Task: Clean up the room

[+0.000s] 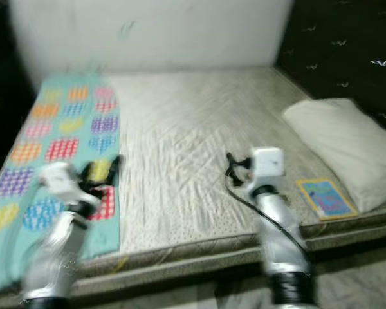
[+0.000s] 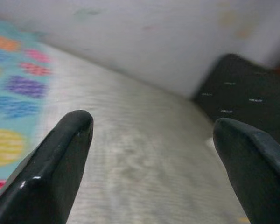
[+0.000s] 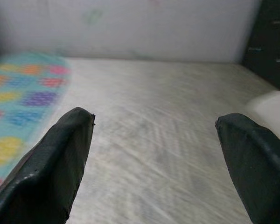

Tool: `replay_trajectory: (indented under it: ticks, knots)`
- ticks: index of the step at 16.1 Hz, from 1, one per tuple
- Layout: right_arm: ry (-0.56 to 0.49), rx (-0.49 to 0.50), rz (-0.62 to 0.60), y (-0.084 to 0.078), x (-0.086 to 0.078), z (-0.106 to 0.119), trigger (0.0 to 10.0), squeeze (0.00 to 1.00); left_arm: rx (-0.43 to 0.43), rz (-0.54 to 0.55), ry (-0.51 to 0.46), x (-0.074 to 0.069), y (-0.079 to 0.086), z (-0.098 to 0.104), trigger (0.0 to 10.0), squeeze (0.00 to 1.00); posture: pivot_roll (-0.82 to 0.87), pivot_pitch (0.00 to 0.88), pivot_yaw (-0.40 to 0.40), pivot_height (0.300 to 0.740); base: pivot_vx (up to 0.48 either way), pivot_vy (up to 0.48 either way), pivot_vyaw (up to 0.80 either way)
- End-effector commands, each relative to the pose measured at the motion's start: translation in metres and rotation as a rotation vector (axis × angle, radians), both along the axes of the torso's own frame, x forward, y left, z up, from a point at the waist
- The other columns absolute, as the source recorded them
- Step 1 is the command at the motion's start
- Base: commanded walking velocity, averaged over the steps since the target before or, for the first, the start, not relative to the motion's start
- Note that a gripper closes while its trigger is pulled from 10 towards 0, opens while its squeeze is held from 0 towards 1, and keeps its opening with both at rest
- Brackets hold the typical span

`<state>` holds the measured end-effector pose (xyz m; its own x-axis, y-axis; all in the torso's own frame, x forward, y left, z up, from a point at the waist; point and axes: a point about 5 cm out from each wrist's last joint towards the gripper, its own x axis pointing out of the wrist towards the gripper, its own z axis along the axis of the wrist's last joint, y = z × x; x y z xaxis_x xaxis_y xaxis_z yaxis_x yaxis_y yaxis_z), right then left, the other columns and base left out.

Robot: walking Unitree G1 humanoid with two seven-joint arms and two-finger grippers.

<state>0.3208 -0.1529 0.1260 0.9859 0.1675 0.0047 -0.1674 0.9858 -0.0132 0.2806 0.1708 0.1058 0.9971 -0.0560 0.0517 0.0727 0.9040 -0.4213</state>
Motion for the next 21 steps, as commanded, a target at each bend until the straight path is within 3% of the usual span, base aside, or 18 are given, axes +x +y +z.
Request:
replay_trajectory:
  ticks: [1,4,12,21]
  knots:
    - [0.003,-0.021,-0.035,-0.0139,-0.0013,-0.0002,10.0,0.0,-0.013,-0.035,-0.03,0.0042,-0.0122,0.0076,10.0,0.0,-0.06,0.0,0.0,0.74,0.326,0.0,0.0]
    - [0.003,-0.024,-0.037,-0.0154,-0.0015,-0.0007,10.0,0.0,-0.012,-0.035,-0.025,0.0044,-0.0128,0.0073,10.0,0.0,-0.06,0.0,0.0,0.74,0.285,0.0,0.0]
    - [0.004,-0.024,-0.039,-0.0166,0.0001,-0.0011,10.0,0.0,-0.011,-0.01,0.001,0.0067,-0.0127,0.0051,10.0,0.0,-0.06,0.0,0.001,0.74,0.0,0.0,0.0]
    - [0.007,-0.03,-0.032,-0.0158,0.0012,-0.0014,10.0,0.0,-0.017,-0.01,-0.002,0.0079,-0.0139,0.0057,10.0,0.0,-0.06,0.0,-0.004,0.74,0.0,0.461,0.0]
